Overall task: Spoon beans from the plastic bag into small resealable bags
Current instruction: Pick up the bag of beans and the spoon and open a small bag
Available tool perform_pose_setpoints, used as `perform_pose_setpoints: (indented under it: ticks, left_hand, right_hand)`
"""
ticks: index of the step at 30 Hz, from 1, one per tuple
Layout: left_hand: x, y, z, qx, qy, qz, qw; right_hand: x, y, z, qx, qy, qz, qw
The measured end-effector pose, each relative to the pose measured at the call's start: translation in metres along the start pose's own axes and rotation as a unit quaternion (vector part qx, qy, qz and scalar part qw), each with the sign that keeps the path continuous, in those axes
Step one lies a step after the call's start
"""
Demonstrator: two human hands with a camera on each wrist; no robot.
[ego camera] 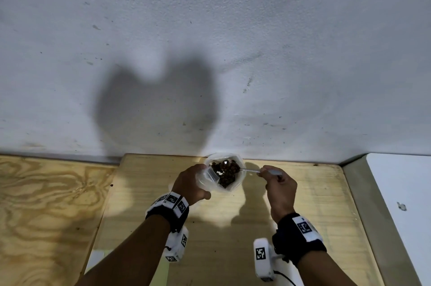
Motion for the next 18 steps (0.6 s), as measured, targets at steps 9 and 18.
perform_pose_setpoints:
  ticks: [9,18]
  left_hand:
    - [0.0,0.001,0.001,-0.013,-0.001,-0.015,1.0]
    - [0.005,-0.003,0.0,-0.019,0.002,-0.029,0.999]
  right_hand:
    - [-0.018,-0.021,0.041,-0.182,-0.079,-0.143,0.97]
    - [-0.039,-0.076,0.074,-0.333,-0.157,-0.31,0.877]
Point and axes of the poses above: each hand's wrist, its own x-axis towards the middle knuckle, its own z-axis out of the palm, y = z × x, the point moved 5 cm from there along x, towards the middle knuckle, and after that the axes turned 8 degrees about z, right-handed, at the moved point
